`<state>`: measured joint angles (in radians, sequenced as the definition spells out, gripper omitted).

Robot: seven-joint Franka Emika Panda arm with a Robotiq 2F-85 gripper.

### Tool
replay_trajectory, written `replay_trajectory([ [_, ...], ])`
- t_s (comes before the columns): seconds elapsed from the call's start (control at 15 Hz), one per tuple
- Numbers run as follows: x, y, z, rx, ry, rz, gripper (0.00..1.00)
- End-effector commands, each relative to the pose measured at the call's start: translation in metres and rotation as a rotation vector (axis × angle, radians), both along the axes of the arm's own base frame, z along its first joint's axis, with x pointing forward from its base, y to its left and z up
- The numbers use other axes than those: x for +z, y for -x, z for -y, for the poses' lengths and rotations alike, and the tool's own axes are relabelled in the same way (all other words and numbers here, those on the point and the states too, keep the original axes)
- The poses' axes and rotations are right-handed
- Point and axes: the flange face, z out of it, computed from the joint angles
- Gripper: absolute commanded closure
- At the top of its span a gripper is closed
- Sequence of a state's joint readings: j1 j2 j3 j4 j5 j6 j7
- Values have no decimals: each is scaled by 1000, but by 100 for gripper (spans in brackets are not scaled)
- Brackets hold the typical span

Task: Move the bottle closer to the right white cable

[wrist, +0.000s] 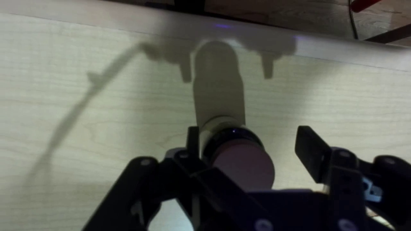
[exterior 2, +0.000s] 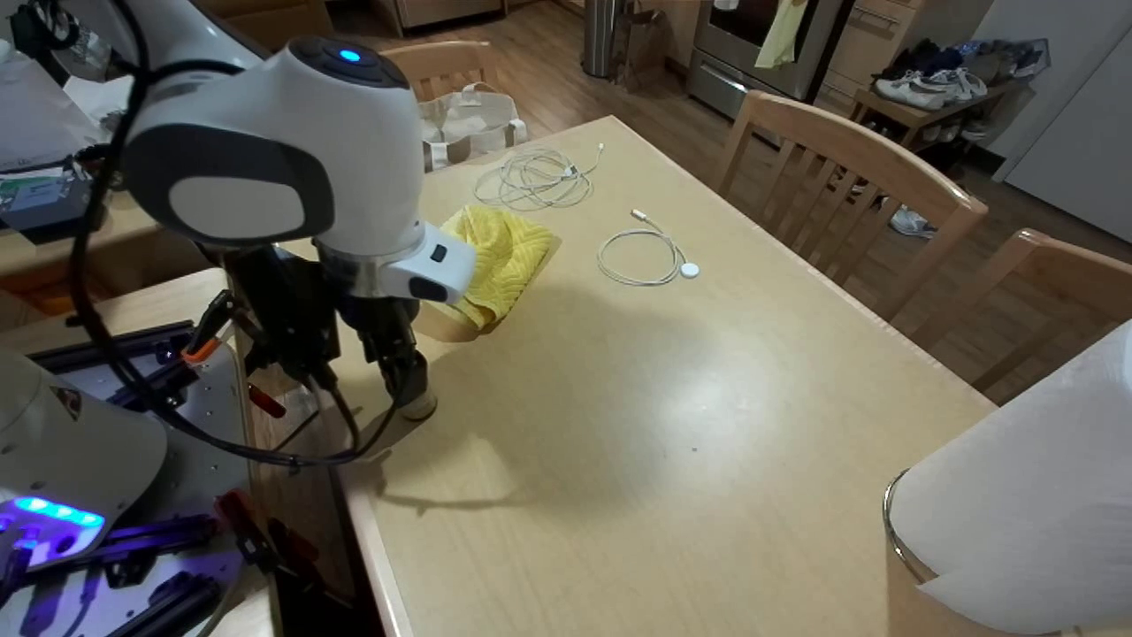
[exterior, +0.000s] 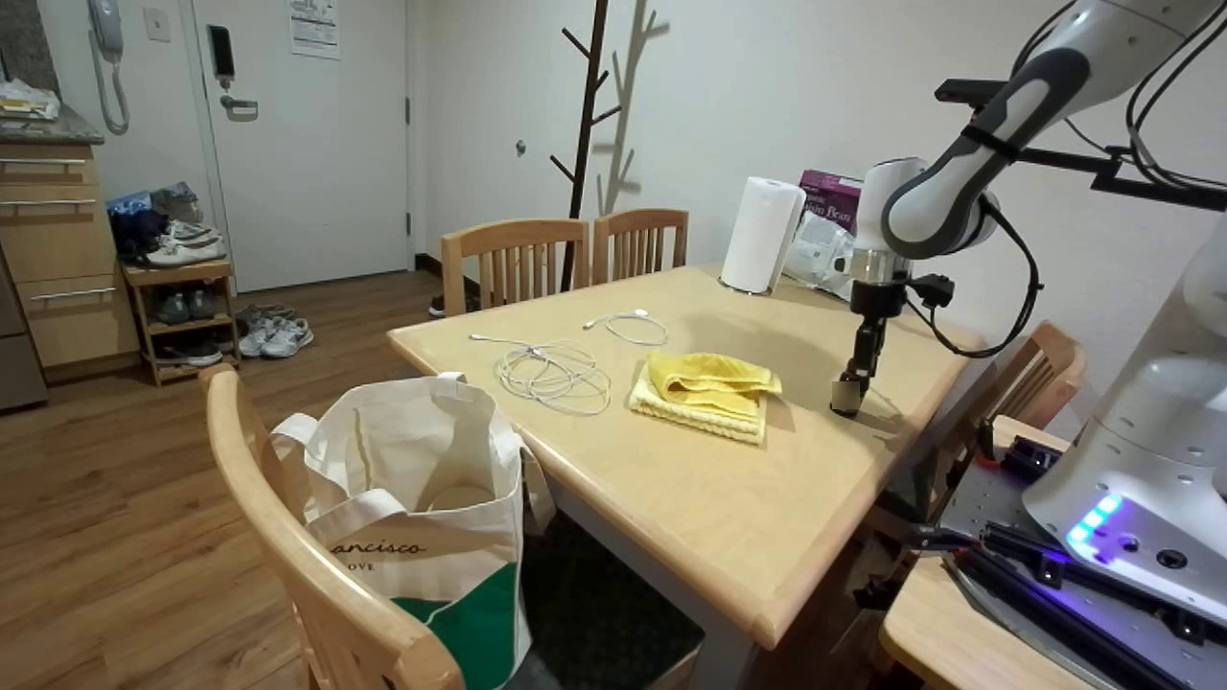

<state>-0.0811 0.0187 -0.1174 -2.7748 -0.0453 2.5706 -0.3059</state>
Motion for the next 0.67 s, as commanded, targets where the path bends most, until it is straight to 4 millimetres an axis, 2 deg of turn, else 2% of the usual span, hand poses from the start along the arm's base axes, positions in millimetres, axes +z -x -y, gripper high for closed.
replay_trajectory([
  [0.0, -1, 3, 13, -31, 10, -3, 53],
  [0.33, -3, 5, 24, -57, 5, 3, 84],
  [0.4, -3, 5, 24, -58, 1, 2, 84],
  [0.53, -4, 5, 23, -51, 4, 1, 92],
  [0.6, -4, 5, 22, -52, 2, 1, 62],
])
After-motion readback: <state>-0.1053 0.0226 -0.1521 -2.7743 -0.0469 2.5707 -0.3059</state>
